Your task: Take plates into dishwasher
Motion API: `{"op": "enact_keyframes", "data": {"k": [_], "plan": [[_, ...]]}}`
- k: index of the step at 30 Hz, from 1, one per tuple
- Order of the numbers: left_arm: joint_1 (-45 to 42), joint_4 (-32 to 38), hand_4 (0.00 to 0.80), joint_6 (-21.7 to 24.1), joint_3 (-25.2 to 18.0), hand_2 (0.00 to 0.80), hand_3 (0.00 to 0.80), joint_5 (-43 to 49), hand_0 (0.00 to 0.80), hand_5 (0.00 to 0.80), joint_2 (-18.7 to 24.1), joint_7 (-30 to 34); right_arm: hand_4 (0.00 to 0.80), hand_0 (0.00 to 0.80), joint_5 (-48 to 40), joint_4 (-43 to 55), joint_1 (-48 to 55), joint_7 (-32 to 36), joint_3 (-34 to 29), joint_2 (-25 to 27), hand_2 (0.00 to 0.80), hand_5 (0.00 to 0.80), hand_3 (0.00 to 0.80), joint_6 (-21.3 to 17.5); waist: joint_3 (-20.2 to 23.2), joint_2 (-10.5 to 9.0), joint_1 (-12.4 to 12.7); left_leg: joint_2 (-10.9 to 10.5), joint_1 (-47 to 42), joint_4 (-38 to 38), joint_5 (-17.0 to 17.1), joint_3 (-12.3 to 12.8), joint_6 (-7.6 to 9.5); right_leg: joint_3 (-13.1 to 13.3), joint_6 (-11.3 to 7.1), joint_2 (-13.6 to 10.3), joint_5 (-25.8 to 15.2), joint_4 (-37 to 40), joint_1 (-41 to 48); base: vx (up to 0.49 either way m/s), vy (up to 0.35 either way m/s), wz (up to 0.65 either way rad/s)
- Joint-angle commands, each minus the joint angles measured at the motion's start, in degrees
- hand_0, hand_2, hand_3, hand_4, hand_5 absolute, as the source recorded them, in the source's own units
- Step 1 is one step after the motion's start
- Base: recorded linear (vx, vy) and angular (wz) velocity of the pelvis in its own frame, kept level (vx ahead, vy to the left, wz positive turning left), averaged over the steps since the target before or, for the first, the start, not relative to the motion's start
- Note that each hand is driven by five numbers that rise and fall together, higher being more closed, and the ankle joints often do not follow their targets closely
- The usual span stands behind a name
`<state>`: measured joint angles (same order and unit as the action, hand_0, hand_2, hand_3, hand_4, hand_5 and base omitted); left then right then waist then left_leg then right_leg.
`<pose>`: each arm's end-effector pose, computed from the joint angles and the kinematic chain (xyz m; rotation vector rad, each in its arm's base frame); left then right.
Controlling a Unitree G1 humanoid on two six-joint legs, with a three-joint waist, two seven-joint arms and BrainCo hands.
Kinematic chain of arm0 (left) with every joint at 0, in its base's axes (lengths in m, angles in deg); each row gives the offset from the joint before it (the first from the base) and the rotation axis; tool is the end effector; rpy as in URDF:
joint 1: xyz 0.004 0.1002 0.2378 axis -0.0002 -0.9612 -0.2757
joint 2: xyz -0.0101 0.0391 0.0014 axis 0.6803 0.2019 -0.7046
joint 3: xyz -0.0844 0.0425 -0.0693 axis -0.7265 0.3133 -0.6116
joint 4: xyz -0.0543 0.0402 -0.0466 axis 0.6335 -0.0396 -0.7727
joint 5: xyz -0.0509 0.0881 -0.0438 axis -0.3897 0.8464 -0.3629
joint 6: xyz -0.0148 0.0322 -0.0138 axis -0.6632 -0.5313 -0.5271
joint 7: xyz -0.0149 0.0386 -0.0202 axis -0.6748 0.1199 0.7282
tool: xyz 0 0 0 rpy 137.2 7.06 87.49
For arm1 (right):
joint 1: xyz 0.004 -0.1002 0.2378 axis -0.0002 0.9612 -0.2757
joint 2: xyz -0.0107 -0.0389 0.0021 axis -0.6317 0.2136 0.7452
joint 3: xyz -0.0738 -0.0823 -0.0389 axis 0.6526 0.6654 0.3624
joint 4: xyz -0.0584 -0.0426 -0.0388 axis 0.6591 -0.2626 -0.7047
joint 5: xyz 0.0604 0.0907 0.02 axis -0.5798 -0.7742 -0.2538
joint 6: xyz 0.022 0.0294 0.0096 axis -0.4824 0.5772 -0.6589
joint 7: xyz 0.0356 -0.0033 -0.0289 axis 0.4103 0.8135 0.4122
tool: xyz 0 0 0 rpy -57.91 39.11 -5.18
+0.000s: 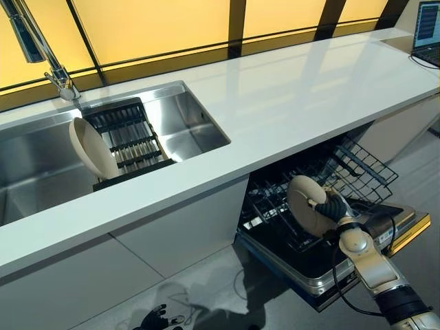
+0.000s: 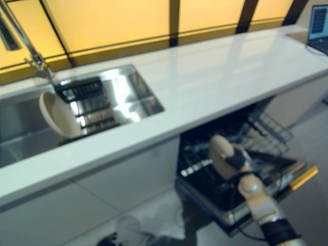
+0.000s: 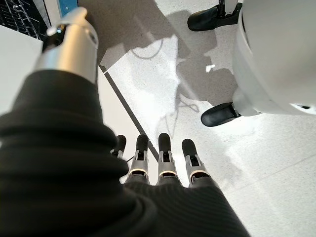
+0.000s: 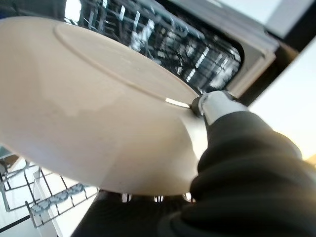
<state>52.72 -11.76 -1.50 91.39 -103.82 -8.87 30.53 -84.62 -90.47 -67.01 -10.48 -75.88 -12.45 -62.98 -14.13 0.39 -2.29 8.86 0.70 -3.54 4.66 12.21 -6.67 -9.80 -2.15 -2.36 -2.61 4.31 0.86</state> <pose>0.1386 0.2138 -0.1191 0.1609 0.9381 -0.0157 0.2677 -0.2499 0.0791 -0.7696 0.0920 -0.1615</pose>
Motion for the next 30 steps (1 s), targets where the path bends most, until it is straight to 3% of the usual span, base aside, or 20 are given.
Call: {"op": "enact_keyframes", "data": {"k": [1, 30], "plan": [[3.16, -0.81, 0.000, 0.21, 1.97, 0.000, 0.000, 2.22, 0.000, 0.000, 1.52, 0.26, 0.800, 0.800, 2.64, -0.52, -6.24, -1.66, 1.12, -1.49, 0.800, 0.800, 0.800, -1.01, 1.34, -2.65, 0.68, -1.83, 3.61, 0.52, 1.35, -1.77, 3.17, 1.76, -1.17, -2.07, 2.33, -7.64, -4.36, 0.000, 0.000, 0.00], [8.20, -1.28, 0.000, -0.01, 5.43, 0.000, 0.000, 1.58, 0.000, 0.000, 2.34, 1.89, 0.800, 0.800, 4.94, -18.45, -19.53, -5.02, 9.40, -2.80, 0.800, 0.800, 0.800, 5.27, -1.76, -2.07, 3.72, -2.80, 6.09, 0.50, 1.46, -4.27, 3.61, 0.28, -1.04, -2.39, 2.35, -9.13, -6.93, -0.006, -0.002, 0.05]]}}
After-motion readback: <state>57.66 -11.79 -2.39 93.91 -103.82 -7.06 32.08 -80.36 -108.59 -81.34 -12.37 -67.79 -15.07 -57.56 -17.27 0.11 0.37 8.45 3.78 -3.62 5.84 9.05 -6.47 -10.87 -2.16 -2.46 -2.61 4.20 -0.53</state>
